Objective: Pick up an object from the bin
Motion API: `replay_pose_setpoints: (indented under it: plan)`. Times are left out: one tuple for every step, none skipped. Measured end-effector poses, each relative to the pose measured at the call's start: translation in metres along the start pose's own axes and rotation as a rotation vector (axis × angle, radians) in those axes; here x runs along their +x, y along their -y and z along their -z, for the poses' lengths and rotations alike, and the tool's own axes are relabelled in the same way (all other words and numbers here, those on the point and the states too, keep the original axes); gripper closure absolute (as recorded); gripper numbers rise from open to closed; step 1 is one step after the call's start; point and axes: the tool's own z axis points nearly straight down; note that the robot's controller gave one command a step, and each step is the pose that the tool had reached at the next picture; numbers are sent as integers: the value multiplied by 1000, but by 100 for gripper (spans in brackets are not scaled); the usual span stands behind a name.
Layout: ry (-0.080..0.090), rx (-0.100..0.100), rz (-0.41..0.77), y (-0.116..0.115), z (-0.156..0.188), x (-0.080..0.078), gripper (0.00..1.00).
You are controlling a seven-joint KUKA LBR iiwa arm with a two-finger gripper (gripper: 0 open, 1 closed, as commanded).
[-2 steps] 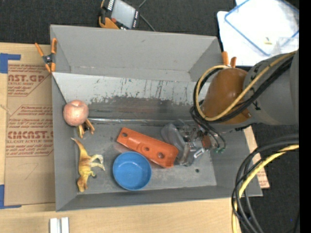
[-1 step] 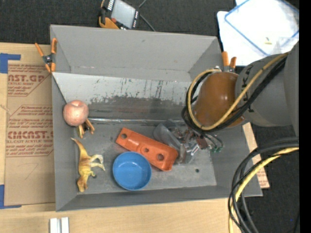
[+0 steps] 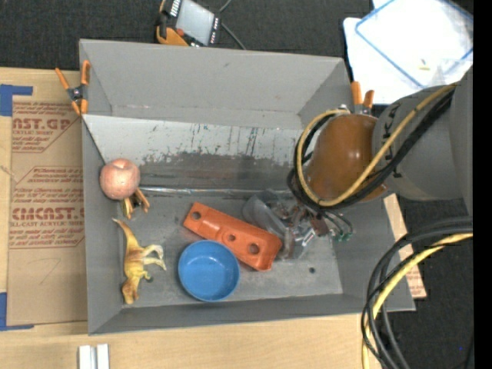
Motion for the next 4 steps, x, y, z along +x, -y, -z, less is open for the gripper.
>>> replay_pose_setpoints:
  plan:
    - [0, 0, 0, 0, 0, 0, 100]
    - [0, 0, 0, 0, 0, 0, 0]
    - [0, 0, 0, 0, 0, 0, 100]
    - [0, 0, 0, 0, 0, 0, 100]
